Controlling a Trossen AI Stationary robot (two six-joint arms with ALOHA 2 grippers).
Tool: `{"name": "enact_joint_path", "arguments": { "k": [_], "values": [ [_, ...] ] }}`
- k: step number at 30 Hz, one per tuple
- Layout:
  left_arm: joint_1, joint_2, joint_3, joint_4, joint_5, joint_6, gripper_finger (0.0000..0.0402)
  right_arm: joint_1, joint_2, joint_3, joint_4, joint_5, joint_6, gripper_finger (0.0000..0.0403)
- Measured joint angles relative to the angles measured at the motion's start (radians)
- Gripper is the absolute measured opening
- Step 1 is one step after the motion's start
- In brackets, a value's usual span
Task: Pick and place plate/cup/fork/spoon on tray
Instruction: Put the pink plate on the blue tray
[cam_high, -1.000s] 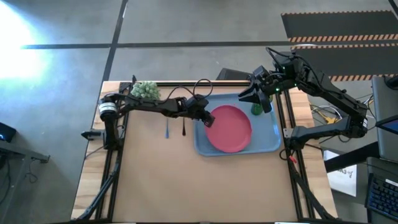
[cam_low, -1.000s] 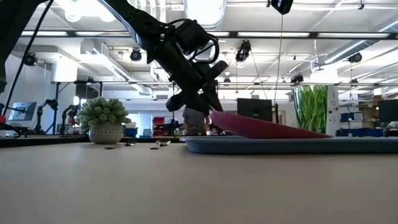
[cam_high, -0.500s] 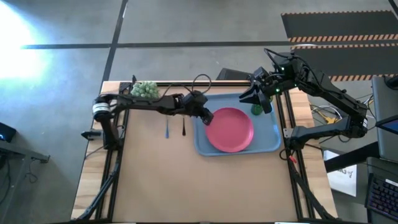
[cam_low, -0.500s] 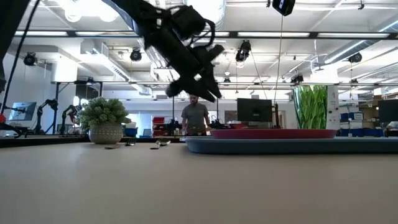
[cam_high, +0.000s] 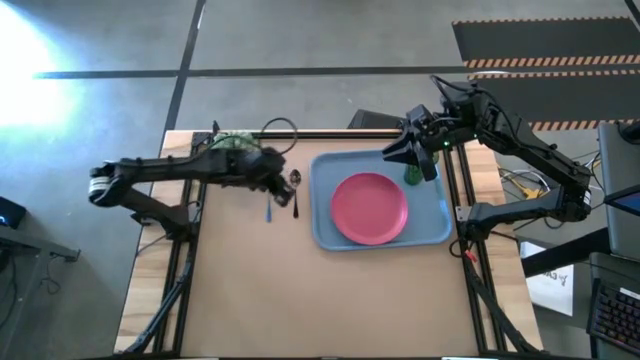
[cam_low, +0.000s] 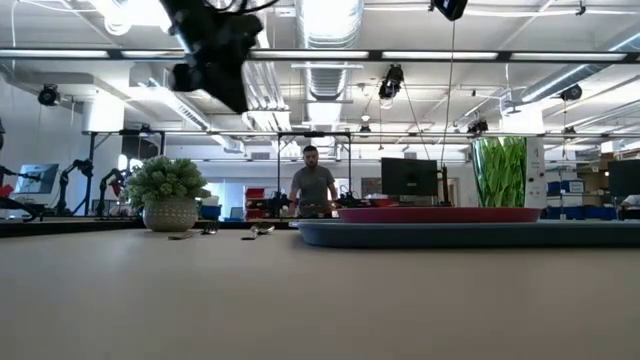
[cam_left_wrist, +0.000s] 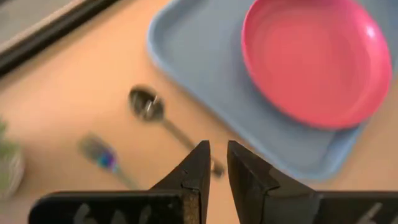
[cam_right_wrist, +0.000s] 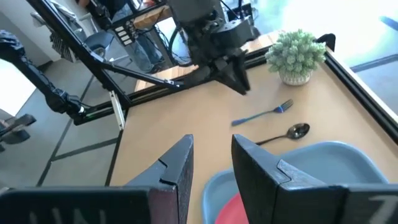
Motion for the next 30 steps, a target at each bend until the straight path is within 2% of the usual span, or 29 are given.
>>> {"name": "enact_joint_path", "arguments": {
  "k": [6, 10, 16, 21, 30],
  "values": [
    [-0.044, -0.119, -0.177, -0.030, 0.000, -0.159, 0.0036, 0.000, 0.000, 0.000, 0.011, 0.000, -0.001, 0.0098],
    [-0.057, -0.151, -0.313, -0.021, 0.007, -0.302, 0.0036, 0.000, 0.000, 0.000, 0.011, 0.000, -0.001, 0.0098],
    [-0.063, -0.156, -0.463, 0.154, 0.092, -0.414, 0.0036, 0.000, 0.000, 0.000, 0.011, 0.001, -0.001, 0.0098],
    [-0.063, -0.138, -0.499, 0.285, 0.102, -0.415, 0.0036, 0.000, 0.000, 0.000, 0.010, 0.000, 0.003, 0.0098],
    [-0.062, -0.128, -0.503, 0.298, 0.102, -0.414, 0.0036, 0.000, 0.000, 0.000, -0.006, 0.000, 0.005, 0.0098]
  ]
}}
